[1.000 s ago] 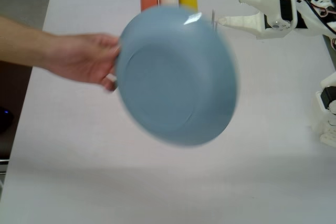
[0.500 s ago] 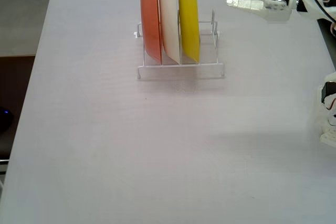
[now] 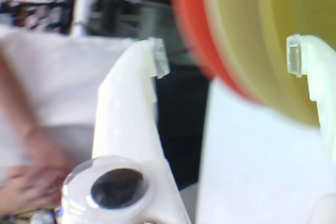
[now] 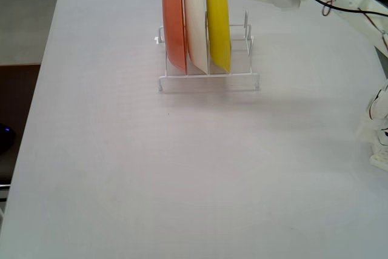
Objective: Could you take three plates?
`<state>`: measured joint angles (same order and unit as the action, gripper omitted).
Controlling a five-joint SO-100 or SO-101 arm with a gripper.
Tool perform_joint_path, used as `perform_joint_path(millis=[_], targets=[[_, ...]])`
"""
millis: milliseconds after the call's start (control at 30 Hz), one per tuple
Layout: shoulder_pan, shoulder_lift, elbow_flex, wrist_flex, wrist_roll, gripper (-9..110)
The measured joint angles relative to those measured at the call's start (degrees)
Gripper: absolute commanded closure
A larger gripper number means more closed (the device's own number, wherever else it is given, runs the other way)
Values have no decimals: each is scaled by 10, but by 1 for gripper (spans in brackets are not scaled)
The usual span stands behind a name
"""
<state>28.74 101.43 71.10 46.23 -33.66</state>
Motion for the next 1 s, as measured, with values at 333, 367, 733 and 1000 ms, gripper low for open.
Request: perform_joint_path(millis=[333, 367, 733, 1000], targets=[[5, -136, -122, 41, -22, 71], [5, -146, -134, 41, -25, 73], [5, -210, -242, 52, 0, 102], [5, -210, -328, 105, 1, 102]])
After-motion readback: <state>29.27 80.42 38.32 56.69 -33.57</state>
